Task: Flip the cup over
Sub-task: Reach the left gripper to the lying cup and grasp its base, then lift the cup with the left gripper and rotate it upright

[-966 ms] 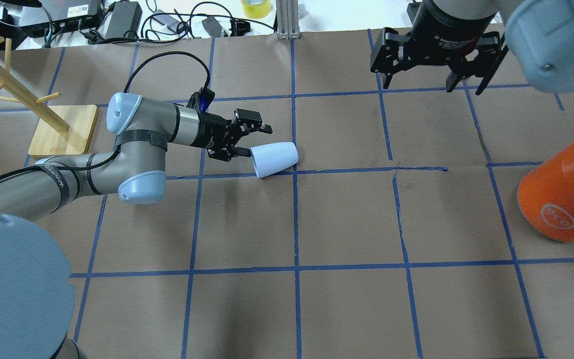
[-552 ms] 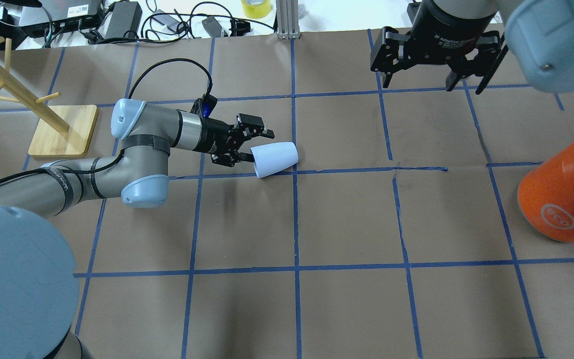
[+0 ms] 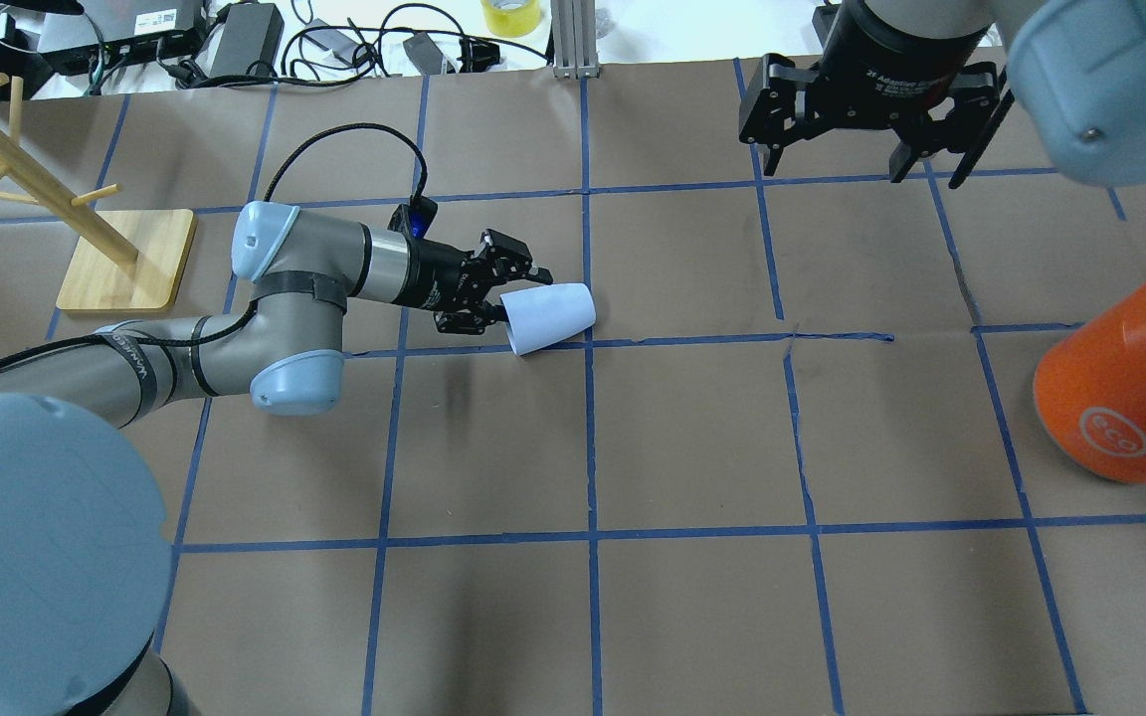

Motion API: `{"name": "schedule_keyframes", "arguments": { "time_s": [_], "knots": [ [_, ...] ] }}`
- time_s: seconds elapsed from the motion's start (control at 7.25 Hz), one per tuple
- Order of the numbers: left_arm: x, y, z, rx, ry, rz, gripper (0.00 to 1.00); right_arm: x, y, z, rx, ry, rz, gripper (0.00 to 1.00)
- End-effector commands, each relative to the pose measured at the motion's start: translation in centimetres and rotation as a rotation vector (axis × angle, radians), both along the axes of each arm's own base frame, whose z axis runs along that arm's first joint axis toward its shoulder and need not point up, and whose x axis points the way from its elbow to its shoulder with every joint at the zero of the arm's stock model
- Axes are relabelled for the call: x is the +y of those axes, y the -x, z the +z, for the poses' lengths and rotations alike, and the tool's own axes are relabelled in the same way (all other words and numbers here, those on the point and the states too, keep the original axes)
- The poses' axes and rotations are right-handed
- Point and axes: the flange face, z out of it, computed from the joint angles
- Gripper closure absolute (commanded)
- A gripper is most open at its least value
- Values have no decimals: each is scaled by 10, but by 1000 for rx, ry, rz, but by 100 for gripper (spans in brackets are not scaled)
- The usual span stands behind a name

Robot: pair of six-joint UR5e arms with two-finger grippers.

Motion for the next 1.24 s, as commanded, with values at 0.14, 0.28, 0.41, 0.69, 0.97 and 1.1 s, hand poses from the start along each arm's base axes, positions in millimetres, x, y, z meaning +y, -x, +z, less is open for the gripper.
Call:
{"name": "schedule_keyframes", "arguments": {
  "time_s": [0.14,0.28,0.41,0.69,0.97,1.1],
  "knots": [
    [-11,0,7,4,57,9,100,0,0,0,0,0,-2,0],
    [-12,0,10,7,63,10,100,0,0,0,0,0,-2,0],
    [-14,0,19,10,79,18,100,1,0,0,0,-2,0,0],
    [-31,1,52,42,68,100,100,1,1,0,2,-5,0,0],
    [-41,0,72,31,96,114,100,1,0,-1,1,-7,0,0],
    [-47,-3,86,-2,124,127,100,1,1,-1,2,-6,0,0]
  ]
}}
